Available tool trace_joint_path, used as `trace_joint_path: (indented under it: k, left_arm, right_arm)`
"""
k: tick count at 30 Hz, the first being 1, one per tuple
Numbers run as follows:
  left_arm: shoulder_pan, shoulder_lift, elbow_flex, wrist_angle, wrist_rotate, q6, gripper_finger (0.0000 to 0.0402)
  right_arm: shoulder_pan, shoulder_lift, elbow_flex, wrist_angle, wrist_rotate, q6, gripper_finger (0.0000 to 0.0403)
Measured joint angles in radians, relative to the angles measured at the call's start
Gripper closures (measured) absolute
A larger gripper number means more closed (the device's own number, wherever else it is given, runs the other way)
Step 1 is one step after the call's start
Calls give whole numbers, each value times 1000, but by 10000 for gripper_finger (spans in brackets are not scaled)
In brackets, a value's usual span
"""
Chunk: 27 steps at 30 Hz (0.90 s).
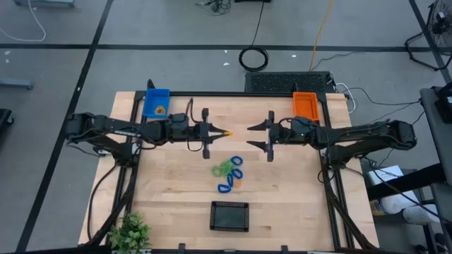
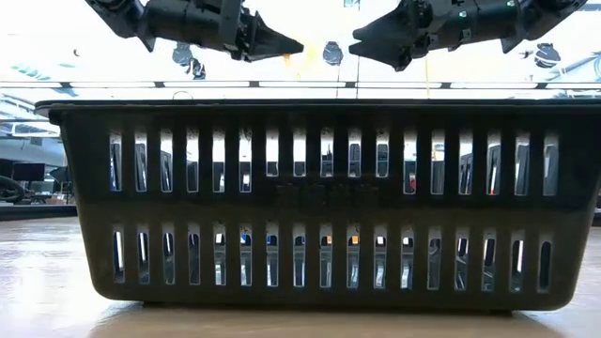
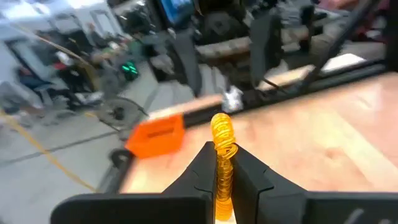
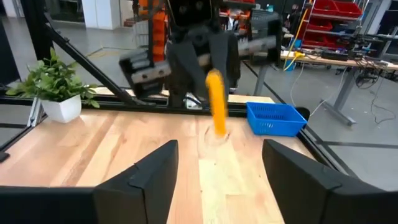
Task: Sort spring keychains into baskets
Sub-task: Put the orange spring keychain into the blue basket
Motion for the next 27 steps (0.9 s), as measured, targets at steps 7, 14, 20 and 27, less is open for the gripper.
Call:
trace_joint_path:
  k: [7,14,20,27]
  left_arm:
    - [-10,-113,1,-283,-315,19,382]
    - [-22,-188,-1,-503,-741,-105,382]
    - [24,-273,-1,-687,-918,-363,382]
    - [127,-338,-34,-824,-933,-535,382]
  right_arm:
    - [0,-4,0,-25,0,3,188]
    - [0,-3,0,-29,0,4,189]
    - [0,-3,0,-29,0,13,190]
    - [0,-3,0,-29,0,22,191]
